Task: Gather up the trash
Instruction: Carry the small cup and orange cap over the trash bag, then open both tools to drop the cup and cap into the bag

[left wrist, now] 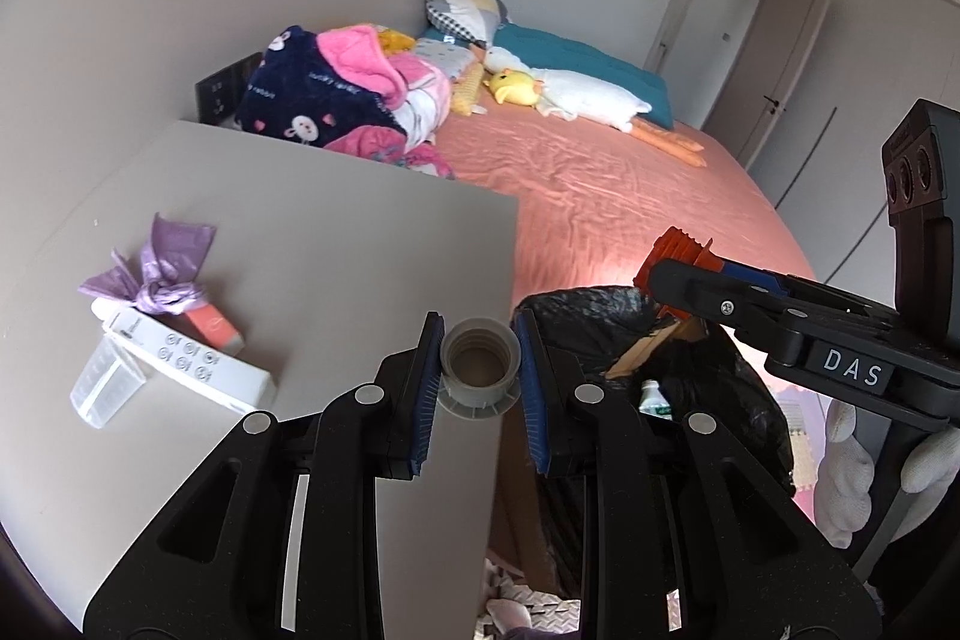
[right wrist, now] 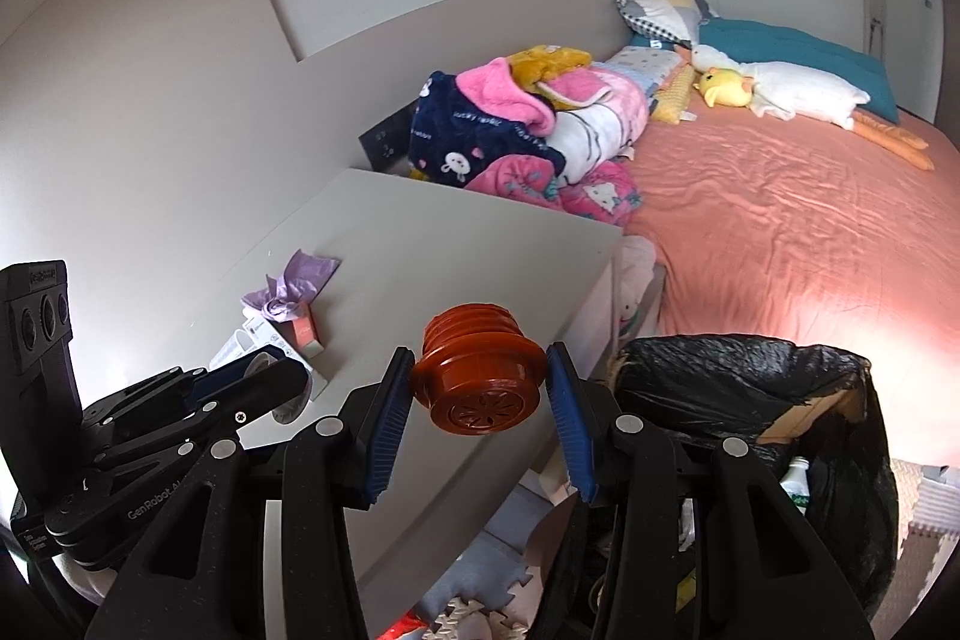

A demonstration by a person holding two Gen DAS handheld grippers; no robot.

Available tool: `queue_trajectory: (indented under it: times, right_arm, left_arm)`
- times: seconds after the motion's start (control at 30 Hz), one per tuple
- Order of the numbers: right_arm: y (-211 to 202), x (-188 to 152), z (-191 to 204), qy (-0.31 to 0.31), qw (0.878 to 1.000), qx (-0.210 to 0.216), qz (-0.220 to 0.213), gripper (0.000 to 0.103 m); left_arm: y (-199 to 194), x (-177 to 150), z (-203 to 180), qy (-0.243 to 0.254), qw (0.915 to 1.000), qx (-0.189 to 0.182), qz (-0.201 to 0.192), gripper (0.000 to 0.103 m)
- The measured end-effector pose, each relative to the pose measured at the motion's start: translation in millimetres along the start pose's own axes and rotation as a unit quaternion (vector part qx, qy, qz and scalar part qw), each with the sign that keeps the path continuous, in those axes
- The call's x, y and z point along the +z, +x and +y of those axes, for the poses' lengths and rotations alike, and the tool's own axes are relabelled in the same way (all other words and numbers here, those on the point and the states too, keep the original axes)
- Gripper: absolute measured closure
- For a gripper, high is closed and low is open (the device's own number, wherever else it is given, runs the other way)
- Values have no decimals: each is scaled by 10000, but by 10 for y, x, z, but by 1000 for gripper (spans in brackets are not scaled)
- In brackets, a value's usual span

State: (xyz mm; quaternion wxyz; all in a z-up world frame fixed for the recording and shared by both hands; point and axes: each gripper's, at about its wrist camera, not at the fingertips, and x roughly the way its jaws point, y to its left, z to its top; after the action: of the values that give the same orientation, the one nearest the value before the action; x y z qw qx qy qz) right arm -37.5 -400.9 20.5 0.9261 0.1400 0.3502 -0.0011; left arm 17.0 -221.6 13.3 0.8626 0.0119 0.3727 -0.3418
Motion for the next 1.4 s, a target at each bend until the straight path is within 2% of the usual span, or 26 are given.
queue_trajectory:
  times: [0.63,1.03,1.1,1.13,1.17,1.2,1.23,1.27,1.4]
  right_arm:
    - [-513,-99,-778,574,9953,-681,-380,56]
    - [-763,-208,-1187,919,9892,-1018,-524,56]
    - [-843,-228,-1252,1012,9872,-1054,-635,56]
    - [-885,-239,-1283,1071,9859,-1072,-715,56]
    - [-945,-248,-1323,1144,9838,-1115,-813,54]
    - [-992,-252,-1351,1193,9821,-1158,-882,45]
    - [-1054,-259,-1382,1246,9794,-1244,-990,39]
    - [-1098,-262,-1401,1268,9776,-1301,-1064,34]
    - [-1186,-275,-1501,1344,9744,-1391,-1149,34]
  left_arm:
    - [400,175,-790,665,9947,-770,176,79]
    - [616,205,-1249,1041,9866,-1208,347,79]
    - [644,212,-1323,1059,9839,-1376,420,78]
    - [659,221,-1342,1016,9820,-1512,505,73]
    - [687,230,-1360,943,9799,-1651,612,62]
    - [704,238,-1388,871,9785,-1747,669,29]
    - [704,238,-1411,818,9781,-1797,655,10]
    - [691,239,-1437,814,9777,-1845,586,9]
    - [719,227,-1544,938,9761,-1858,632,9]
